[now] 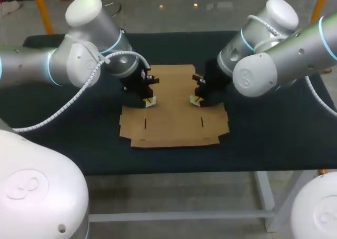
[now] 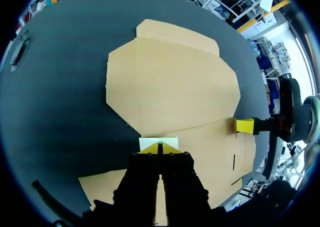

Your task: Assemble the packaging by folding the flat box into shape, placing the metal phone stand inside, and closing the box properly

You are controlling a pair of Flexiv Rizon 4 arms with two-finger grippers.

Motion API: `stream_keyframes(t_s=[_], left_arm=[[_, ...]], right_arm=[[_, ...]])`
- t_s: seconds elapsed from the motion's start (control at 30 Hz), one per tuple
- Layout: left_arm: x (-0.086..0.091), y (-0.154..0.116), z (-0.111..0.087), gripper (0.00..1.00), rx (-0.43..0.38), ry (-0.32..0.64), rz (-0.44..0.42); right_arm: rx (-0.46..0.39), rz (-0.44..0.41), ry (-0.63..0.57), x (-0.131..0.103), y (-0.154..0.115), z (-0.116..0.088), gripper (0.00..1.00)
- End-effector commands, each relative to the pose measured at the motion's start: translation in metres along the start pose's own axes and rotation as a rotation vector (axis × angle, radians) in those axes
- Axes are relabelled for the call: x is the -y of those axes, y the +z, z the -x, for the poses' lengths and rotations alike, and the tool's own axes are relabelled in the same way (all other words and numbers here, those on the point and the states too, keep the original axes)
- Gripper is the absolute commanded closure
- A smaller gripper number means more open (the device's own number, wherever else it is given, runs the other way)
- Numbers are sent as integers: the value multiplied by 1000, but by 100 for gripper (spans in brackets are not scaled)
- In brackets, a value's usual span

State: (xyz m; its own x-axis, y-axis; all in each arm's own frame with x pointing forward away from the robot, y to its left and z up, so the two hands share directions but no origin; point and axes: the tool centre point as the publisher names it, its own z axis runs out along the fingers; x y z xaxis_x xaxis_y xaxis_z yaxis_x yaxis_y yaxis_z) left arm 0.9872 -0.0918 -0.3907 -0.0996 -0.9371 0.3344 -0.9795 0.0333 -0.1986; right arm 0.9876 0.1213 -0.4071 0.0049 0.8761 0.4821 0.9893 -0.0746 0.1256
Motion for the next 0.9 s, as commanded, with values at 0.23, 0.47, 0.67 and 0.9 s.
stream_keyframes(t_s=[0.23, 0.47, 0.67, 0.9], left_arm=[[-9, -43, 11, 100, -14, -16, -14], [-16, -60, 20, 100, -23, -45, -14], [-34, -78, 23, 100, -19, -57, -23], [-62, -94, 26, 100, -46, -71, -33]], right_arm=[[-90, -23, 7, 0, -43, 21, 100], [-142, -56, 15, 1, -58, 40, 100], [-161, -81, 24, 9, -71, 54, 100], [-178, -78, 24, 35, -89, 64, 100]])
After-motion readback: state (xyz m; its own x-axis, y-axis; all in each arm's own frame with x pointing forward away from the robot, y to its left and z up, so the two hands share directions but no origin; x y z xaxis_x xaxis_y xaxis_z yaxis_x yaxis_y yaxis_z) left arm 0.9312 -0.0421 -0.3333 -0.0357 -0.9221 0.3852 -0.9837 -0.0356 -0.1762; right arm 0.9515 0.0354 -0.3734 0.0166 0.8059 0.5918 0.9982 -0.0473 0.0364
